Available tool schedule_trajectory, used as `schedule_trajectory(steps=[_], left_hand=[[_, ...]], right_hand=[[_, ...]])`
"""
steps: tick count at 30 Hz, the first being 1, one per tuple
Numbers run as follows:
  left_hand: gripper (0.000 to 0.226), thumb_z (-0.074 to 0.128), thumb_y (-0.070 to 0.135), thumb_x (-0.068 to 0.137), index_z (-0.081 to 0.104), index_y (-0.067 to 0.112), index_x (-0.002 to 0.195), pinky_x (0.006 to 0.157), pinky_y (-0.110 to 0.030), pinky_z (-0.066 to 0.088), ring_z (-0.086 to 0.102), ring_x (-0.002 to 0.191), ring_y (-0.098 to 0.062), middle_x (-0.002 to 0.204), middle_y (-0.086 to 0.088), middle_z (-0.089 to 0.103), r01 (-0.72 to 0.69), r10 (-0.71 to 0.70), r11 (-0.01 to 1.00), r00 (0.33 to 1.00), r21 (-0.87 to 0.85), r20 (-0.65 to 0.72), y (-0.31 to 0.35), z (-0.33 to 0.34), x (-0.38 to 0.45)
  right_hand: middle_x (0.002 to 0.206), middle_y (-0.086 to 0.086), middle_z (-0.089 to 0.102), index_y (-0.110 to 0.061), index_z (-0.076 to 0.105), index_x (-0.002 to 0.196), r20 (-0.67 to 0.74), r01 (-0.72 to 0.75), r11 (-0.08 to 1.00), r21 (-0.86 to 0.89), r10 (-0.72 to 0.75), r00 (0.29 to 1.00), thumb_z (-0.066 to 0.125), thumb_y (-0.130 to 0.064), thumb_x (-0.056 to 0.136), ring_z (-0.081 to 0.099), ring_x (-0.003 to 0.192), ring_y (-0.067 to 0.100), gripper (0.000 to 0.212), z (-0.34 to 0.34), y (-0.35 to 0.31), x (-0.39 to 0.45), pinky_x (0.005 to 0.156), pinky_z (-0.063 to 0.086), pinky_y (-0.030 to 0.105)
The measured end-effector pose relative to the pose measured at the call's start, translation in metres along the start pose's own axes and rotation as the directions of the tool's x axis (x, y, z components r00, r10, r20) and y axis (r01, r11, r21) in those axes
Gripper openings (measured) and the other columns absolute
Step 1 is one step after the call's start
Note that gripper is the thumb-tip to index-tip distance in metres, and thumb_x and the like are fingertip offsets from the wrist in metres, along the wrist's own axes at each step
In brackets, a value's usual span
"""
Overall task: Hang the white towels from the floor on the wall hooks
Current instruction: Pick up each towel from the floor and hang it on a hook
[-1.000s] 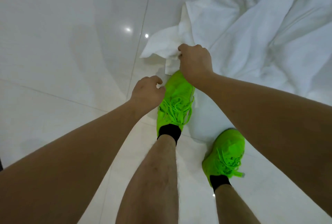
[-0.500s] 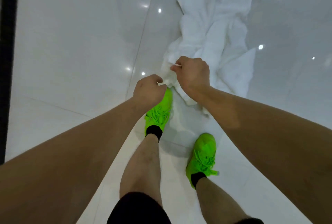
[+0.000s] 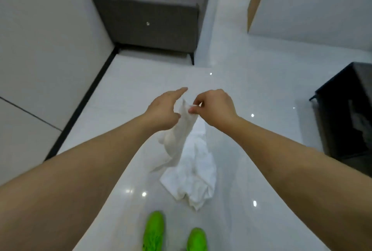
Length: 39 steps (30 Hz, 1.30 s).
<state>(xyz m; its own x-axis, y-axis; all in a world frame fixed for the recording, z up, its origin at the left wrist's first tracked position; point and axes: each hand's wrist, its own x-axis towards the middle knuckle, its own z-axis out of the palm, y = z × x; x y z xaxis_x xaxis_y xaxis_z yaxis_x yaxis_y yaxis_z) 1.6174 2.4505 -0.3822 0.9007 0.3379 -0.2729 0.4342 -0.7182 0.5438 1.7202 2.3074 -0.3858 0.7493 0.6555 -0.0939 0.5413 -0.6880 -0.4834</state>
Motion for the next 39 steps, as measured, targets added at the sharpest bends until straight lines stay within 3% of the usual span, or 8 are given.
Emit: schedule_trajectory(steps=[5,11,20,24,28,32,36,39], left_hand=[[0.013,0.068,0.037,0.083,0.068,0.026,0.090,0.068,-0.031,0.049,0.059,0.086,-0.016,0.095,0.001,0.065,-0.203,0.206,0.977,0.978,0.062,-0.046,0.145,-0.080,-0.038],[0.024,0.072,0.048,0.077,0.057,0.030,0.071,0.053,-0.026,0.034,0.054,0.071,-0.011,0.073,0.007,0.057,-0.475,0.487,0.873,0.861,0.109,-0.147,0.259,-0.139,-0.102],[0.025,0.072,0.039,0.082,0.057,0.024,0.069,0.054,-0.027,0.033,0.050,0.070,-0.012,0.073,0.004,0.056,-0.695,0.702,0.712,0.707,0.098,-0.085,0.365,-0.143,-0.196],[0.015,0.075,0.034,0.077,0.067,0.025,0.069,0.053,-0.023,0.043,0.060,0.073,-0.013,0.072,0.003,0.064,-0.736,0.720,0.634,0.674,-0.238,-0.164,0.427,-0.121,-0.243],[0.019,0.084,0.023,0.061,0.071,0.025,0.074,0.053,-0.024,0.051,0.066,0.077,-0.016,0.080,0.001,0.068,-0.776,0.795,0.545,0.598,-0.316,-0.098,0.501,-0.084,-0.293],[0.038,0.088,0.030,0.060,0.066,0.026,0.090,0.063,-0.026,0.051,0.064,0.086,-0.016,0.090,0.000,0.067,-0.776,0.818,0.536,0.575,-0.333,-0.021,0.546,-0.031,-0.315],[0.066,0.088,0.034,0.064,0.054,0.032,0.121,0.076,-0.029,0.050,0.063,0.100,-0.013,0.110,0.005,0.065,-0.661,0.749,0.661,0.603,-0.355,0.273,0.576,0.020,-0.319],[0.045,0.081,0.033,0.075,0.063,0.029,0.115,0.080,-0.031,0.052,0.063,0.102,-0.013,0.111,0.005,0.068,-0.653,0.675,0.729,0.633,-0.207,0.379,0.592,0.070,-0.318]], right_hand=[[0.071,-0.013,0.058,-0.027,0.063,0.073,-0.143,-0.027,0.995,0.097,0.041,0.989,0.075,-0.044,0.080,0.054,0.068,0.006,0.021,-0.170,-0.022,-0.065,0.054,0.035,0.020],[0.068,-0.001,0.055,-0.011,0.063,0.075,-0.331,-0.035,0.883,0.468,0.212,0.919,0.071,-0.020,0.084,0.049,0.063,0.008,0.015,-0.298,-0.021,-0.178,0.062,0.040,0.025],[0.073,0.001,0.056,-0.015,0.059,0.074,-0.620,0.028,0.806,0.591,0.432,0.656,0.067,-0.024,0.089,0.050,0.071,0.016,0.019,-0.382,-0.018,-0.362,0.064,0.039,0.028],[0.087,0.001,0.071,-0.012,0.070,0.094,-0.502,-0.079,0.825,0.559,0.413,0.760,0.080,-0.043,0.077,0.067,0.077,0.012,0.038,-0.405,-0.013,-0.429,0.063,0.049,0.023],[0.100,0.001,0.075,-0.018,0.072,0.108,-0.367,-0.055,0.817,0.574,0.316,0.875,0.085,-0.021,0.074,0.071,0.093,0.014,0.037,-0.401,0.006,-0.459,0.081,0.056,0.030],[0.100,0.006,0.074,-0.016,0.071,0.109,-0.491,-0.033,0.804,0.593,0.393,0.778,0.080,-0.016,0.077,0.071,0.093,0.021,0.034,-0.401,0.061,-0.491,0.088,0.058,0.042],[0.094,0.009,0.076,-0.009,0.073,0.103,-0.555,0.087,0.711,0.698,0.460,0.693,0.083,-0.025,0.076,0.074,0.084,0.022,0.034,-0.431,0.128,-0.540,0.078,0.061,0.041],[0.090,0.005,0.077,-0.008,0.072,0.099,-0.562,0.134,0.659,0.740,0.495,0.663,0.085,-0.032,0.073,0.074,0.081,0.019,0.038,-0.457,0.168,-0.571,0.073,0.061,0.036]])
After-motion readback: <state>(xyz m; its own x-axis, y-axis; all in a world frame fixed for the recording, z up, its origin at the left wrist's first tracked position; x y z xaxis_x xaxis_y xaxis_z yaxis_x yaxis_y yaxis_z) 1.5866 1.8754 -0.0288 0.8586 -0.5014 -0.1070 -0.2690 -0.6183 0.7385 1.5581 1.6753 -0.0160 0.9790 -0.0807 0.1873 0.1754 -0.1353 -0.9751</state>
